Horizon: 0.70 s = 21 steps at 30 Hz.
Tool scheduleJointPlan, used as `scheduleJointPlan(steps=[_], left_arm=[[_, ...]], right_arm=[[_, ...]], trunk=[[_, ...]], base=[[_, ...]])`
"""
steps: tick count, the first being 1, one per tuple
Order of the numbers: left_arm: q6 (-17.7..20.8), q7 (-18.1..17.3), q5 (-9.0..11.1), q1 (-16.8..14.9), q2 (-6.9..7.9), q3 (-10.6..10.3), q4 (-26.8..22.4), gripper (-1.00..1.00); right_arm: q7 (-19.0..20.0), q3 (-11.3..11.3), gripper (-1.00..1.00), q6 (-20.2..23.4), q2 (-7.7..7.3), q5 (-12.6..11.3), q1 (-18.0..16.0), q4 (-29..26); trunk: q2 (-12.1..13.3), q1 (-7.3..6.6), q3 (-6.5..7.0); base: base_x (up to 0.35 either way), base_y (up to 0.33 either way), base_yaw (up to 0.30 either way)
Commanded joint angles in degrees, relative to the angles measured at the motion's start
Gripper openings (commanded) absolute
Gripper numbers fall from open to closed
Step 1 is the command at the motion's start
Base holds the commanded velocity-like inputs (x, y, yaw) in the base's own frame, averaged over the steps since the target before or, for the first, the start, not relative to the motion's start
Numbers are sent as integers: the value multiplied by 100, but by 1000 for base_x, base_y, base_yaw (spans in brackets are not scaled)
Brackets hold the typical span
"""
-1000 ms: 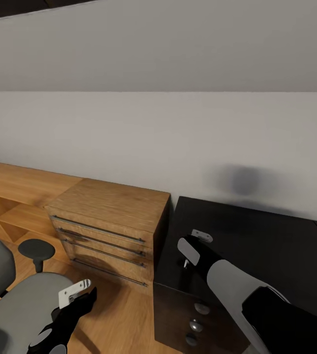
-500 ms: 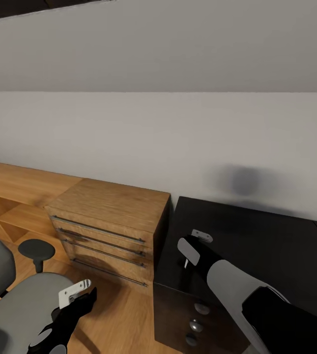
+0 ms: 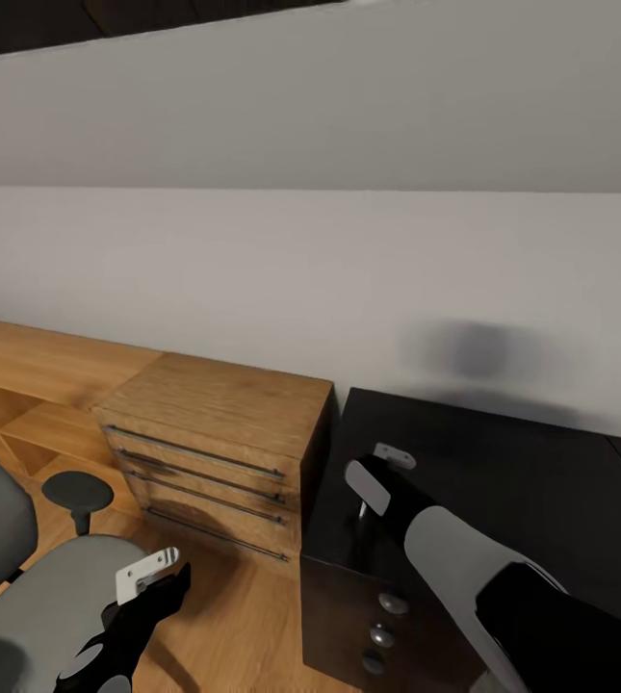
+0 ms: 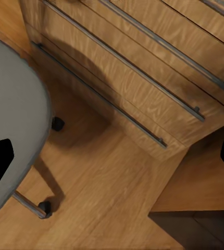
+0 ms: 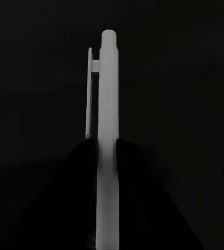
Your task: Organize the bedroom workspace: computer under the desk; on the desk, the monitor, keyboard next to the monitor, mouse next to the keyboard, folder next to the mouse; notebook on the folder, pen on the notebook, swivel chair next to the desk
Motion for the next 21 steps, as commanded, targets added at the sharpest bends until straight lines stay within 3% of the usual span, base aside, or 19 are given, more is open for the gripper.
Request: scheduleJointPlan(steps=[1,7,9,12,13,15,19,20,21], left_arm=[[20,43,27,-6,6,-11,-9,100],[25,43,30,-6,6,-11,-9,100],[30,43,30,-6,6,-11,-9,100],[35,43,30,-6,6,-18,-9,100],[37,43,30,-6,6,-18,-9,100],[41,43,30,-6,6,-19,-9,100],[43,43,30,-6,6,-24,-9,100],[40,43,30,-6,4,-27,-9,100],[41,43,30,-6,5,-27,-9,100]], right_arm=[[-198,22,-100,54,0,1,-5,-83],[-613,29,-100,65,0,-6,67,-420],[-667,33,-100,101,-86,-7,178,-730],[-774,29,-100,456,-497,-5,713,-2034],[-809,29,-100,505,-564,-6,803,-2253],[-1067,15,-100,650,-856,-49,1256,-3259],[-1624,4,-100,696,-1023,-375,1511,-4087],[-2064,2,-100,670,-1071,-691,1580,-4467],[-2099,2,-100,661,-1074,-716,1584,-4497]], trunk=[[38,-25,12],[278,-157,120],[358,-201,156],[479,-266,210],[519,-288,228],[599,-332,264],[760,-420,335],[800,-442,353],[840,-464,371]], base=[[-262,0,0],[-309,0,0],[-334,0,0],[-247,0,0],[-129,0,0],[-62,0,0],[-20,0,0],[-3,0,0],[-2,0,0]])
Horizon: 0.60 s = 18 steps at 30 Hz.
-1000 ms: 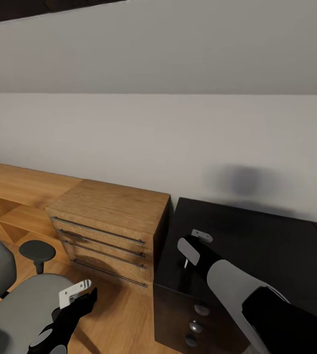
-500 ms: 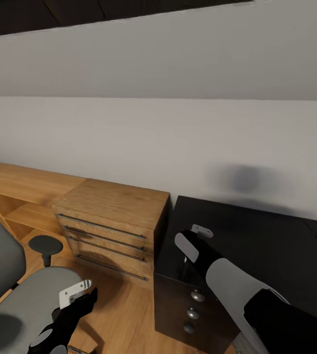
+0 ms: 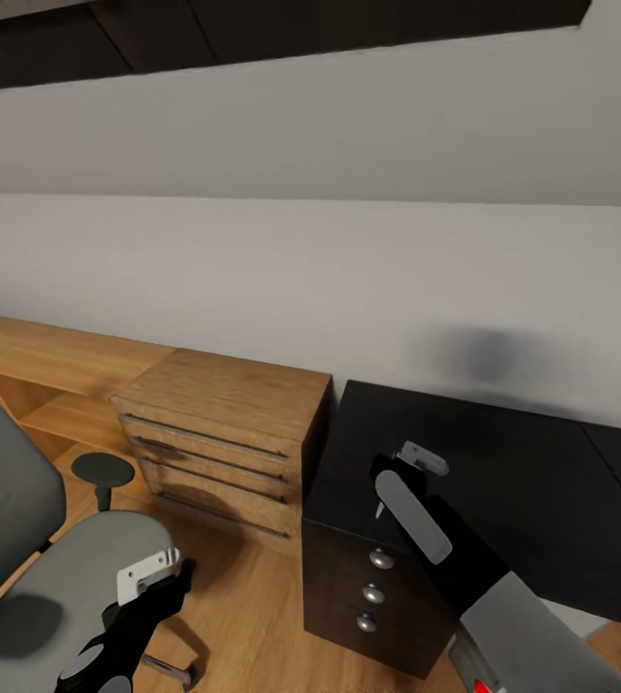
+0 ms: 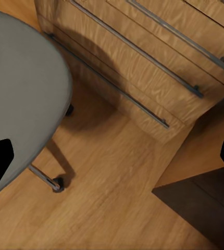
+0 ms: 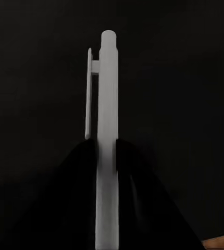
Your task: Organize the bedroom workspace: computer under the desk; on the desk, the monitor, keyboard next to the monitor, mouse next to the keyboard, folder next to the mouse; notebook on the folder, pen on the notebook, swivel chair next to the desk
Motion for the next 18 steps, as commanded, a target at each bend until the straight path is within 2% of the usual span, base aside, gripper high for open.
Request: scheduleJointPlan(steps=[1,6,7,9,10,13,14,15,16,18], left_arm=[[18,43,24,-6,6,-12,-9,100],[34,43,33,-6,-2,-19,0,100],[365,41,59,-6,-14,-27,321,100],[398,38,59,-6,-12,-29,554,100],[388,10,54,-6,-20,-126,1334,100],[372,7,53,-6,-28,-359,2018,100],[283,-22,29,-6,-233,-648,3015,100],[196,-63,27,-6,-312,-663,3244,100],[3,-217,17,-6,-430,-676,3648,100],[-317,-628,-8,-6,-569,-684,4153,100]], right_arm=[[-90,13,-100,26,-11,-57,0,-51],[-199,12,-100,-20,-23,-121,21,-125],[-201,9,-100,-17,-46,-128,21,-135],[-201,15,-100,-18,-54,-129,21,-137],[-201,19,-100,-13,-62,-130,21,-142],[-206,18,-100,-12,-66,-130,21,-150],[-248,12,-100,-9,-95,-148,21,-148],[-259,12,-100,-10,-103,-169,21,-147],[-269,12,-100,-11,-109,-211,21,-145],[-270,9,-100,-11,-125,-269,21,-143]], trunk=[[37,-22,12],[238,-132,105],[278,-154,124],[358,-198,160],[398,-220,178],[519,-286,231],[559,-308,249],[599,-330,267],[639,-352,285],[719,-396,321]], base=[[-1,0,0],[0,0,-62],[0,0,-89],[0,0,-58],[0,0,-10],[0,0,-4],[0,0,0],[0,0,-30],[0,0,-115],[0,0,-186]])
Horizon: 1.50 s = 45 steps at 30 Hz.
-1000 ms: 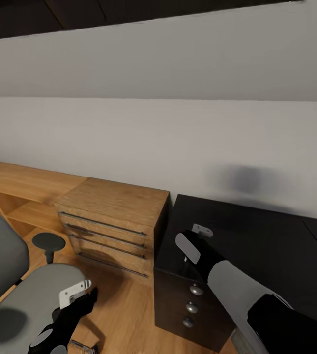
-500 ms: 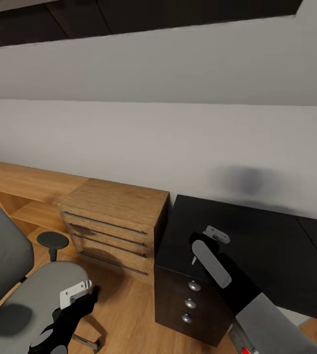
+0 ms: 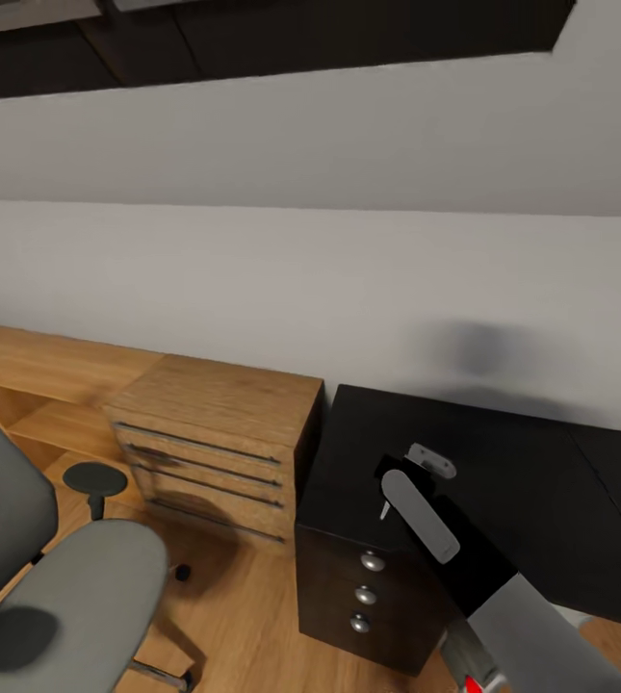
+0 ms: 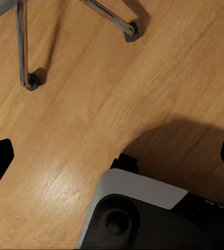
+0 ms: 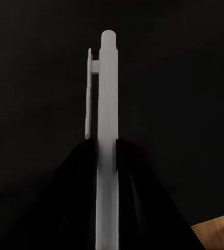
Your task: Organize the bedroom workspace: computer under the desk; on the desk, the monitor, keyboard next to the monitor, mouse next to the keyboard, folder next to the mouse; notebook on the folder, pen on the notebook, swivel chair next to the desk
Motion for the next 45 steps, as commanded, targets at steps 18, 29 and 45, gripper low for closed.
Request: scheduleJointPlan(steps=[18,29,45], left_arm=[[-539,-978,-558,-6,-235,-12,857,100],[-1188,-979,-1106,-6,-360,-2,1313,100],[-1216,-979,-1099,-6,-359,21,1397,100]], right_arm=[[17,-892,-100,86,-628,-507,-8,49],[15,-2098,-100,439,-1166,-505,-8,316],[13,-2953,-100,1031,-1672,-514,-8,319]], trunk=[[237,-132,102],[237,-132,102],[237,-132,102]], base=[[0,0,-284],[0,-28,-297],[0,-3,-297]])
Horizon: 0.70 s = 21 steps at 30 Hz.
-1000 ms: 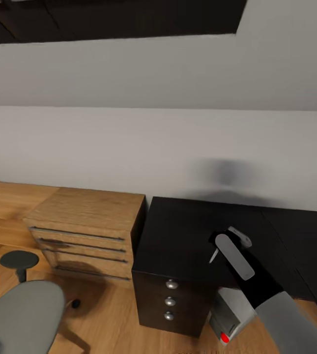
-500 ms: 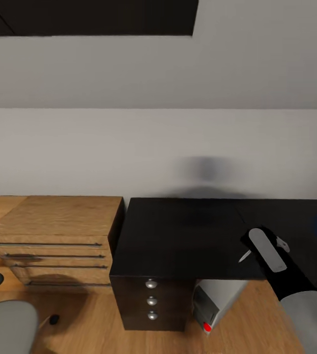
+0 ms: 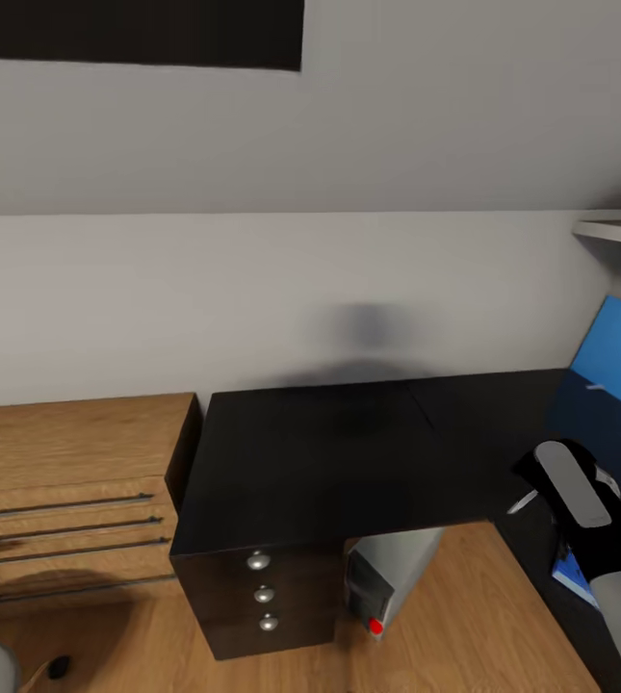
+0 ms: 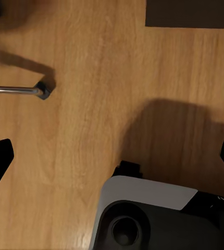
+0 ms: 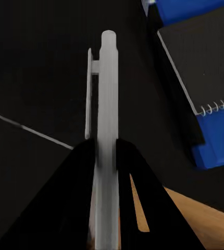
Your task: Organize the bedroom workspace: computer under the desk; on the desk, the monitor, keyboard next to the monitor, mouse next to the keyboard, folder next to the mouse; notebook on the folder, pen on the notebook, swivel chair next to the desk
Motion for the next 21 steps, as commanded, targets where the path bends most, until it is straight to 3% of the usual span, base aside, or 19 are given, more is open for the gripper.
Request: scheduleJointPlan(steps=[1,4,18,21], left_arm=[[-3,52,48,-5,10,-48,-11,100],[-3,52,47,-5,7,-48,-9,100],[-3,52,46,-5,12,-48,-5,100],[-3,52,46,-5,10,-48,-4,100]], right_arm=[[-35,-74,-100,61,-6,-27,-5,-5],[-29,-191,-100,92,-7,-23,-5,-6],[-25,-223,-100,101,0,-11,-5,89],[300,-198,-100,93,1,34,-5,367]], trunk=[[-5,1,-7],[-5,1,-7],[-5,1,-36],[-5,1,-46]], base=[[0,0,-297],[0,0,-297],[0,0,-278],[0,0,-123]])
